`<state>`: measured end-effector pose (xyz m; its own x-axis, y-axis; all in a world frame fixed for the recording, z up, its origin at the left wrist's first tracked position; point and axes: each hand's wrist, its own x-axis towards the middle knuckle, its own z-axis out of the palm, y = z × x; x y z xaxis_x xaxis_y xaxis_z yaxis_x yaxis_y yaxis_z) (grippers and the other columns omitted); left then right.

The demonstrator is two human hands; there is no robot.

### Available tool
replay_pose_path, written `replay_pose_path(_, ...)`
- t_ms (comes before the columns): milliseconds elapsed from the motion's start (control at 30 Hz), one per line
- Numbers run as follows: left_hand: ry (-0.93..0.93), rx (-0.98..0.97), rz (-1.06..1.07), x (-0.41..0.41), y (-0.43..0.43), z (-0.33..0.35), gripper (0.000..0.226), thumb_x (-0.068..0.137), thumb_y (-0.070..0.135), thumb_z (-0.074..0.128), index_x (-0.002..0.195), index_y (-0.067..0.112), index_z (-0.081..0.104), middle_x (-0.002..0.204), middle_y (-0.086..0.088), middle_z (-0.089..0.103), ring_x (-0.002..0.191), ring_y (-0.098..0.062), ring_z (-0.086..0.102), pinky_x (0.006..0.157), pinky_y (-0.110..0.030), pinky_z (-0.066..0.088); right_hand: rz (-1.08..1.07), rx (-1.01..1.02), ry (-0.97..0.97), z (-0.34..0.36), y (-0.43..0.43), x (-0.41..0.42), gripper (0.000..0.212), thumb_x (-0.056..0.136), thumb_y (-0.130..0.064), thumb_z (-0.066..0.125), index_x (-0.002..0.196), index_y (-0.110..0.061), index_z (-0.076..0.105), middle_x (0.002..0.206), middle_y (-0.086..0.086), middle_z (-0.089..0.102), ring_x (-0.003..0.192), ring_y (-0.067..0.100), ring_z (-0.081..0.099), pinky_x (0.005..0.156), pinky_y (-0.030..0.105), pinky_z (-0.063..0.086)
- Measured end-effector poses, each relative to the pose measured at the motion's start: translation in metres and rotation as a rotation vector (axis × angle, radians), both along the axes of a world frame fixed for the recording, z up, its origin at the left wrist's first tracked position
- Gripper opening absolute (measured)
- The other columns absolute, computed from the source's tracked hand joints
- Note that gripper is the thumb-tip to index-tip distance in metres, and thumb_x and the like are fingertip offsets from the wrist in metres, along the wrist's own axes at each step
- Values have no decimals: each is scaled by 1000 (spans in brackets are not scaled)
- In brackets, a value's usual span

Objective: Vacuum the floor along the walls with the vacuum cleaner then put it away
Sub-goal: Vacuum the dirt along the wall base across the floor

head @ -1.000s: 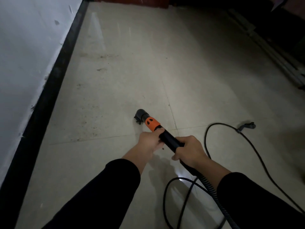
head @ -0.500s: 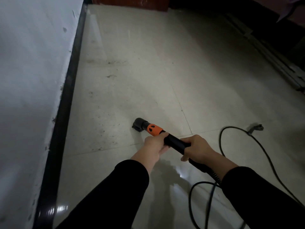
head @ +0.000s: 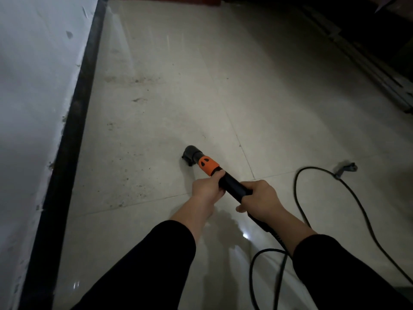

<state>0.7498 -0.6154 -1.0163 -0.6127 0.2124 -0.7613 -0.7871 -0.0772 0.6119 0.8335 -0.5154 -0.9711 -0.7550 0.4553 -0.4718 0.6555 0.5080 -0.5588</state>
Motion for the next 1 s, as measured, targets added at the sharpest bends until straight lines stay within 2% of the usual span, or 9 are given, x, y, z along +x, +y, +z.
replay_pose_path(100, 41, -11, -22, -3, 8, -5, 22, 84, 24, 75, 82, 6, 64, 87, -10, 70, 79, -16, 69, 89, -30, 56, -19, 4, 26, -9, 7, -1, 29, 71, -1, 73, 95, -17, 70, 63, -1, 58, 61, 17, 55, 61, 27, 46)
replay_pose_path(300, 77, 56, -83, -8, 24, -4, 18, 86, 16, 73, 81, 4, 61, 89, -12, 67, 81, -15, 67, 70, -21, 57, -67, 15, 63, -18, 22, -3, 28, 72, -4, 74, 96, -18, 69, 73, 5, 65, 71, 25, 63, 67, 33, 51)
replay_pose_path(367, 90, 101, -104, -8, 30, -5, 15, 86, 12, 73, 82, 2, 61, 90, -13, 66, 80, -16, 67, 75, -22, 57, -86, 24, 77, -20, 25, -5, 27, 74, -6, 73, 97, -19, 69, 73, 5, 63, 69, 23, 61, 62, 28, 49)
replay_pose_path(467, 106, 127, -99, -10, 38, -7, 13, 85, 10, 72, 86, 0, 63, 95, -16, 68, 86, -20, 68, 84, -26, 56, -116, 36, 86, -23, 29, -9, 25, 74, -7, 73, 95, -19, 68, 77, 7, 65, 72, 25, 63, 64, 30, 51)
replay_pose_path(600, 101, 155, -45, -14, 49, -11, 9, 85, 9, 73, 86, 3, 66, 89, -13, 71, 84, -17, 70, 78, -23, 56, -143, 30, 111, -27, 35, -13, 23, 74, -7, 72, 94, -19, 67, 70, 3, 62, 57, 16, 57, 54, 24, 46)
replay_pose_path(733, 107, 166, -4, -17, 60, -14, 8, 84, 10, 73, 85, 5, 68, 88, -12, 72, 86, -19, 71, 81, -26, 56, -145, 33, 151, -33, 42, -19, 21, 74, -9, 73, 93, -16, 66, 73, 4, 61, 67, 23, 59, 63, 29, 49)
replay_pose_path(800, 119, 154, 9, -21, 65, -15, 8, 84, 10, 74, 85, 5, 68, 89, -12, 72, 89, -20, 71, 83, -27, 56, -129, 46, 183, -36, 43, -22, 21, 76, -9, 73, 95, -15, 66, 75, 5, 62, 71, 23, 60, 62, 27, 48)
replay_pose_path(1000, 158, 132, 53, -34, 65, -18, 8, 83, 10, 74, 84, 6, 67, 89, -11, 72, 85, -18, 70, 76, -23, 56, -75, 7, 231, -43, 46, -36, 21, 78, -11, 74, 96, -13, 65, 72, 3, 59, 70, 24, 60, 64, 29, 50)
